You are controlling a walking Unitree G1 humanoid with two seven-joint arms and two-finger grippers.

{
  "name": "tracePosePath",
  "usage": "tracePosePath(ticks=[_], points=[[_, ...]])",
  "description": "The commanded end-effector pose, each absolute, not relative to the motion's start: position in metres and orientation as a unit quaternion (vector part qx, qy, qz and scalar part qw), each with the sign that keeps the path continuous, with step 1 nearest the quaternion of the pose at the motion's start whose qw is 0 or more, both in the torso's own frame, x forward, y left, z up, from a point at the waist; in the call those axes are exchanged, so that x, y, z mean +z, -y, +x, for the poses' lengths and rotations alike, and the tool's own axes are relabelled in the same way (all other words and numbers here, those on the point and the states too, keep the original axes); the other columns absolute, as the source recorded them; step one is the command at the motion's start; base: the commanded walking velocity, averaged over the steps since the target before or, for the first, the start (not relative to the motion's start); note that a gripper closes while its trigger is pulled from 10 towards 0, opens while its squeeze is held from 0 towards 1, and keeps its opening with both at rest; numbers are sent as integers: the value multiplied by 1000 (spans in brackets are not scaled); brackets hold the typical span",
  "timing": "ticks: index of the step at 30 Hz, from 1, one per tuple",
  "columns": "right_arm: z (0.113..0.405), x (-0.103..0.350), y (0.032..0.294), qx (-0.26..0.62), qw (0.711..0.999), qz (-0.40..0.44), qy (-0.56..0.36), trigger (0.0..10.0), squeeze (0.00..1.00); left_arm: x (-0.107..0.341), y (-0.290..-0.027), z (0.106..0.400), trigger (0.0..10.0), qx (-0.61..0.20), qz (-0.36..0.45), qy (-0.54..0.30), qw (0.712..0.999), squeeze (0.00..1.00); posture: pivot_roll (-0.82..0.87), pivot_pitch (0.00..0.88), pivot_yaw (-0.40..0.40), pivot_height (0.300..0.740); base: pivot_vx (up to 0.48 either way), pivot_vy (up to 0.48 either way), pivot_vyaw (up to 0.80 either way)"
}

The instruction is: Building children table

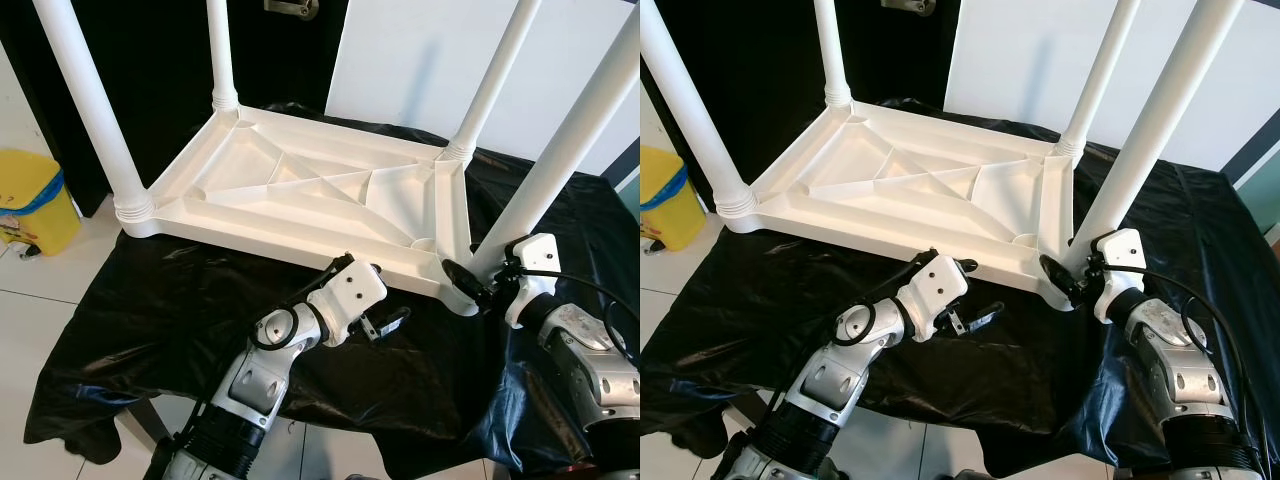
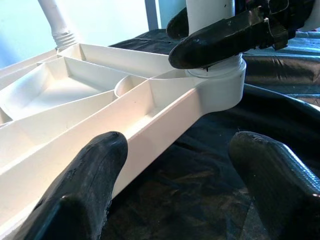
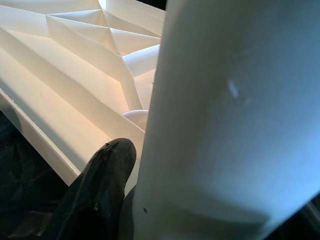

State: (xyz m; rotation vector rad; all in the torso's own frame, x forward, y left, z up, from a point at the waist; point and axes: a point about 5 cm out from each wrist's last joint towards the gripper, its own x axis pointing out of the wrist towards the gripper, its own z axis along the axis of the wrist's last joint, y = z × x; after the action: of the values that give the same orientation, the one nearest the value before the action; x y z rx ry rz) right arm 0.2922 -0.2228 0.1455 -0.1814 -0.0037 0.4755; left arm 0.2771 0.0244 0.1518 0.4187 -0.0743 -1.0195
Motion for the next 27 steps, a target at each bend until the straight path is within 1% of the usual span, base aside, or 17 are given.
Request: tracePosePath(ticks=[1, 15, 16, 21, 24, 27], points=[[292, 144, 234, 232, 964, -128, -26, 10000, 0, 150, -26, 283, 10000, -397, 192, 47, 896, 0, -107, 12, -258, 740, 0, 0, 0], [298, 145, 229, 235, 964, -121, -14, 10000, 0, 150, -28, 288, 10000, -393, 200, 51, 896, 0, -99, 0, -257, 740, 0, 0, 0], [299, 145, 227, 232, 966, -117, -9, 10000, 0, 150, -29, 288, 10000, -396, 200, 50, 895, 0, -94, 0, -235, 740, 0, 0, 0], [300, 142, 222, 228, 967, -111, -2, 10000, 0, 150, -30, 287, 10000, -402, 203, 47, 892, 0, -82, 0, -217, 740, 0, 0, 0], [303, 138, 210, 229, 968, -100, 9, 10000, 0, 147, -32, 283, 10000, -412, 204, 39, 887, 0, -87, 7, -177, 740, 0, 0, 0], [305, 138, 204, 233, 968, -95, 15, 10000, 0, 145, -31, 281, 10000, -420, 208, 37, 883, 0, -84, 5, -170, 740, 0, 0, 0]])
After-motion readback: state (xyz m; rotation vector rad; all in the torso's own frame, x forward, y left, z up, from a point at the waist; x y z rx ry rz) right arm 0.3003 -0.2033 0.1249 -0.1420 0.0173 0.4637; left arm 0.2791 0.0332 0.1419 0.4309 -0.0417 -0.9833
